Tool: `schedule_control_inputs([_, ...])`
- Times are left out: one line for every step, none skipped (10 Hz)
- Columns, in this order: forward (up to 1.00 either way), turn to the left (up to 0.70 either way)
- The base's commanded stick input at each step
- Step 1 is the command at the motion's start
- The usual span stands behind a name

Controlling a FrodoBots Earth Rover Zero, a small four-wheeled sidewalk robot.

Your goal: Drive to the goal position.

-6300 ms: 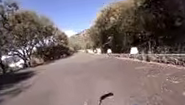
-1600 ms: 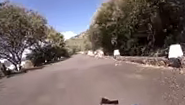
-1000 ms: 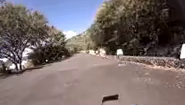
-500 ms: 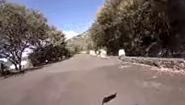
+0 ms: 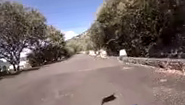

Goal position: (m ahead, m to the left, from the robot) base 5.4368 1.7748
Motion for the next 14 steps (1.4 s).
schedule_control_inputs([0.50,0.00])
schedule_control_inputs([0.50,0.00])
schedule_control_inputs([0.50,0.00])
schedule_control_inputs([0.50,0.00])
schedule_control_inputs([0.50,0.00])
schedule_control_inputs([0.50,0.00])
schedule_control_inputs([0.50,0.00])
schedule_control_inputs([0.50,0.00])
schedule_control_inputs([0.50,0.00])
schedule_control_inputs([0.50,0.00])
schedule_control_inputs([0.50,0.00])
schedule_control_inputs([0.50,0.25])
schedule_control_inputs([0.50,0.25])
schedule_control_inputs([0.50,0.25])
